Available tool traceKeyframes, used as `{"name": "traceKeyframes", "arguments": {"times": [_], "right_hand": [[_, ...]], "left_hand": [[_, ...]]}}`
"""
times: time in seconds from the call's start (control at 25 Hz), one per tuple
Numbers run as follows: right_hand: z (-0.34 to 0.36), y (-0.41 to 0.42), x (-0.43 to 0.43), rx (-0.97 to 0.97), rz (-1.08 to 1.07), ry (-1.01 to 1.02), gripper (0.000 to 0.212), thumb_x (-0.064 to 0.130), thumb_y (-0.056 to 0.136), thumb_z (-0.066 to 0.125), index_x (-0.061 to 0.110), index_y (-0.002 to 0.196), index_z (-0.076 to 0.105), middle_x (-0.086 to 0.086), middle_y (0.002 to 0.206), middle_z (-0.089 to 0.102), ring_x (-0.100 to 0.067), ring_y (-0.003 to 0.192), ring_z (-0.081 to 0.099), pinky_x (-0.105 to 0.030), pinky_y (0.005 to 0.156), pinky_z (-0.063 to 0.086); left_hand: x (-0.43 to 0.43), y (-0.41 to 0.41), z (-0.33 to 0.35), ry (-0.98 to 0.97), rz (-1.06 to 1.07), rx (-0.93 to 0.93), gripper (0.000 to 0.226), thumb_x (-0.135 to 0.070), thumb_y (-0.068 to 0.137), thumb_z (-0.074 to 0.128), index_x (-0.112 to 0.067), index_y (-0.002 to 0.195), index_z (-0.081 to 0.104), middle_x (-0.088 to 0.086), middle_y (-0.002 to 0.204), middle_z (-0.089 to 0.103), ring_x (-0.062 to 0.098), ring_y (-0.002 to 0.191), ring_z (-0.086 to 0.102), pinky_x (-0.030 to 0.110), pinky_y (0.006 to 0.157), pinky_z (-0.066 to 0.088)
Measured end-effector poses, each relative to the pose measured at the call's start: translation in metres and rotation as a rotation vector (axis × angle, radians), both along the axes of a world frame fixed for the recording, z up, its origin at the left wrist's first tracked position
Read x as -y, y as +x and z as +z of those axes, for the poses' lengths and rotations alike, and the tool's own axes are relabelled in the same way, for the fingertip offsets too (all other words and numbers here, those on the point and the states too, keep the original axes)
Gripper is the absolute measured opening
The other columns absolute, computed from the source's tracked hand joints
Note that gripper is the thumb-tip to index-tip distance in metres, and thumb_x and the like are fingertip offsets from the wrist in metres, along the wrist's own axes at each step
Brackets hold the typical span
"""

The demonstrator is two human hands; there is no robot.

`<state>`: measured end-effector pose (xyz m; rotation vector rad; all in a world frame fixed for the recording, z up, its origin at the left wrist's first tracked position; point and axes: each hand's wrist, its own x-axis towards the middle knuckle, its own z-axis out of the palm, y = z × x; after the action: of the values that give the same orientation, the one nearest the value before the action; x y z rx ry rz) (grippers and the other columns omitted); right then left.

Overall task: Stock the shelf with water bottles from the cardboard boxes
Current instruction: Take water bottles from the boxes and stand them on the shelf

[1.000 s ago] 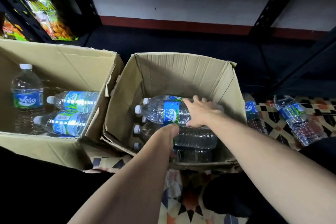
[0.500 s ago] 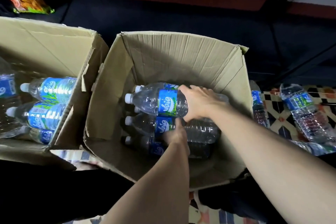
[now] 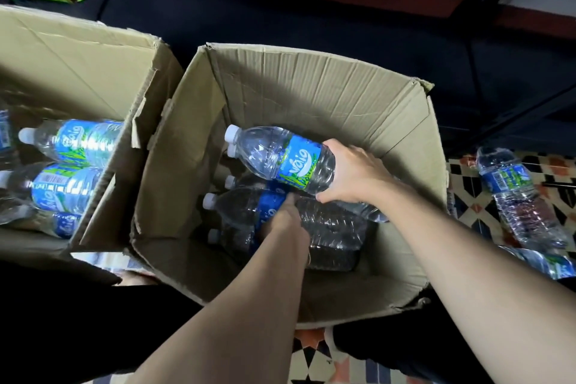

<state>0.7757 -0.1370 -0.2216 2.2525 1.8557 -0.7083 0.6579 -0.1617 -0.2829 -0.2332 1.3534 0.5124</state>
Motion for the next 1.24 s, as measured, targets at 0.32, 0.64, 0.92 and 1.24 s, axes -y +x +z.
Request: {"name": "traceKeyframes", "arguments": {"times": [0.32, 0.64, 0.92, 1.24], "right_hand": [[0.029, -0.004, 0.016, -0.194, -0.271, 0.123, 0.079, 0.043, 0.056, 0.085, 0.026, 0.124, 0.046, 0.003, 0.125, 0.062, -0.025, 0.118, 0.057, -0.035, 0.09, 0.049], [0.095, 0.015, 0.035, -0.332, -0.588, 0.44, 0.065, 0.047, 0.05, 0.082, 0.028, 0.104, 0.051, 0.008, 0.106, 0.065, -0.019, 0.103, 0.062, -0.032, 0.084, 0.051], [0.174, 0.036, 0.062, -0.371, -0.645, 0.672, 0.07, 0.04, 0.053, 0.088, 0.028, 0.113, 0.054, 0.01, 0.104, 0.068, -0.013, 0.096, 0.063, -0.025, 0.078, 0.047], [0.235, 0.041, 0.071, -0.573, -0.686, 0.992, 0.075, 0.041, 0.051, 0.092, 0.031, 0.115, 0.055, 0.018, 0.097, 0.069, 0.001, 0.092, 0.066, -0.019, 0.078, 0.05]], "left_hand": [[0.01, -0.027, 0.025, 0.179, 0.009, -0.428, 0.053, -0.028, 0.044, 0.09, -0.013, 0.081, 0.055, 0.005, 0.089, 0.073, 0.02, 0.077, 0.071, 0.042, 0.068, 0.061], [-0.01, -0.023, 0.113, 0.364, -0.564, 0.011, 0.021, -0.029, 0.086, 0.064, -0.008, 0.083, 0.066, 0.007, 0.064, 0.068, 0.021, 0.055, 0.063, 0.024, 0.058, 0.054], [-0.022, -0.009, 0.218, 0.871, -0.748, -0.429, 0.072, -0.043, 0.034, 0.091, -0.009, 0.093, 0.067, 0.008, 0.089, 0.074, 0.023, 0.077, 0.071, 0.043, 0.079, 0.061], [-0.016, 0.0, 0.322, 1.656, -0.479, -0.997, 0.078, -0.038, 0.047, 0.092, -0.02, 0.107, 0.047, -0.005, 0.106, 0.049, 0.01, 0.09, 0.046, 0.029, 0.08, 0.041]]}}
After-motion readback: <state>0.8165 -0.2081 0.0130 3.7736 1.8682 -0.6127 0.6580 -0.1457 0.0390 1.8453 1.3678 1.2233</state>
